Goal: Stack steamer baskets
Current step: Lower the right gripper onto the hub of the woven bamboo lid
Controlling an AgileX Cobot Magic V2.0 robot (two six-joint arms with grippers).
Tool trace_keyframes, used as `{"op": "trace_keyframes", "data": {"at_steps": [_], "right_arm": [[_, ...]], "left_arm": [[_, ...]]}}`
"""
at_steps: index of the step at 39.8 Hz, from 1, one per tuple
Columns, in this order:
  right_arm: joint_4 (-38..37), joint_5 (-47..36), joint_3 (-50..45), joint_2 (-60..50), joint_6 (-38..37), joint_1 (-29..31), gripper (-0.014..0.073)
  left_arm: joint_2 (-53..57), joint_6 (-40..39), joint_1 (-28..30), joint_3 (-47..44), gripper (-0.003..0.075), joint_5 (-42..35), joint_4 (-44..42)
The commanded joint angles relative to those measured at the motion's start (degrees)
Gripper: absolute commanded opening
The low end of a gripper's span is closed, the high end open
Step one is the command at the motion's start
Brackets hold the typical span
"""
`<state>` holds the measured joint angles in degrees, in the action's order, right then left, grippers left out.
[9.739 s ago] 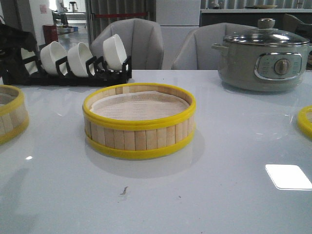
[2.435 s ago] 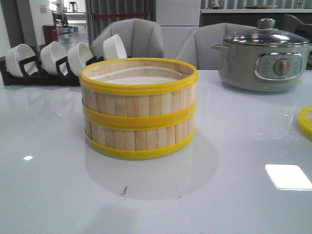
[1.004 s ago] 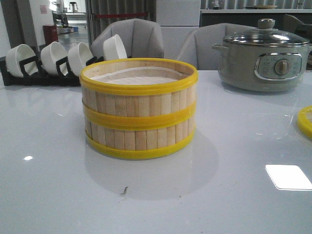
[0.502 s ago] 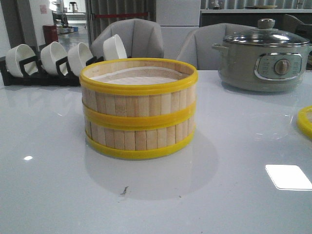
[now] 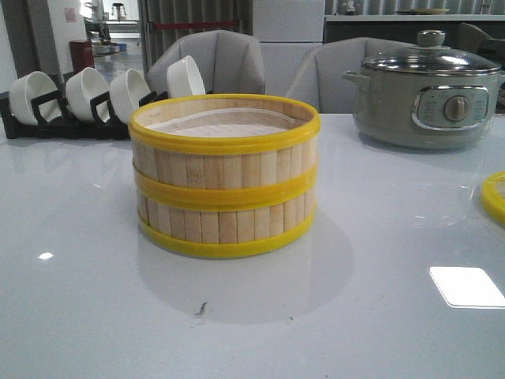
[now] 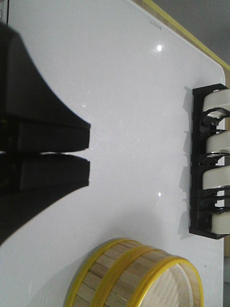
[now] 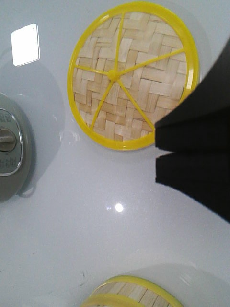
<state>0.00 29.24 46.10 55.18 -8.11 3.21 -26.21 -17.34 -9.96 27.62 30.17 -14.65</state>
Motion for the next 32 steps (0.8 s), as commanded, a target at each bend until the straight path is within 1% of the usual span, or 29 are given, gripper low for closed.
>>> {"op": "trace_keyframes", "data": {"at_steps": [1, 6, 8, 11, 12, 14, 15, 16, 20, 29, 32], "right_arm": [[0.0, -3.6, 2.0, -0.6, 0.7, 0.2, 0.0054], [0.0, -2.1, 2.0, -0.5, 0.8, 0.2, 0.0063], [0.0, -1.2, 2.0, -0.4, 2.3, 0.2, 0.011], [0.0, 0.0, 2.0, 0.1, 5.3, 0.2, 0.0266], [0.0, 0.3, 2.0, 0.3, 5.6, 0.2, 0.033], [0.0, 0.8, 2.0, 0.9, 5.7, 0.2, 0.0421], [0.0, 1.1, 2.0, 1.2, 5.7, 0.2, 0.0454], [0.0, 1.3, 2.0, 1.5, 5.7, 0.2, 0.0469], [0.0, 1.6, 2.0, 2.2, 5.7, 0.2, 0.0451], [0.0, 2.0, 2.0, 2.5, 5.7, 0.2, 0.0378], [0.0, 1.9, 2.0, 2.9, 5.7, 0.3, 0.0372]], "left_arm": [[-0.2, -0.7, 0.1, 1.6, 0.0085, -5.0, -0.5], [-0.2, -0.7, 0.1, 1.6, 0.0085, -5.0, -0.5], [-0.2, -0.7, 0.1, 1.6, 0.0085, -5.0, -0.5], [-0.2, -0.7, 0.1, 1.6, 0.0085, -5.0, -0.5], [-0.2, -0.7, 0.1, 1.6, 0.0085, -5.0, -0.5], [-0.2, -0.7, 0.1, 1.6, 0.0085, -5.0, -0.5], [-0.2, -0.7, 0.1, 1.6, 0.0085, -5.0, -0.5], [-0.2, -0.7, 0.1, 1.6, 0.0085, -5.0, -0.5], [-0.2, -0.7, 0.1, 1.6, 0.0085, -5.0, -0.5], [-0.2, -0.7, 0.1, 1.6, 0.0085, -5.0, -0.5], [-0.2, -0.7, 0.1, 1.6, 0.0085, -5.0, -0.5]]}}
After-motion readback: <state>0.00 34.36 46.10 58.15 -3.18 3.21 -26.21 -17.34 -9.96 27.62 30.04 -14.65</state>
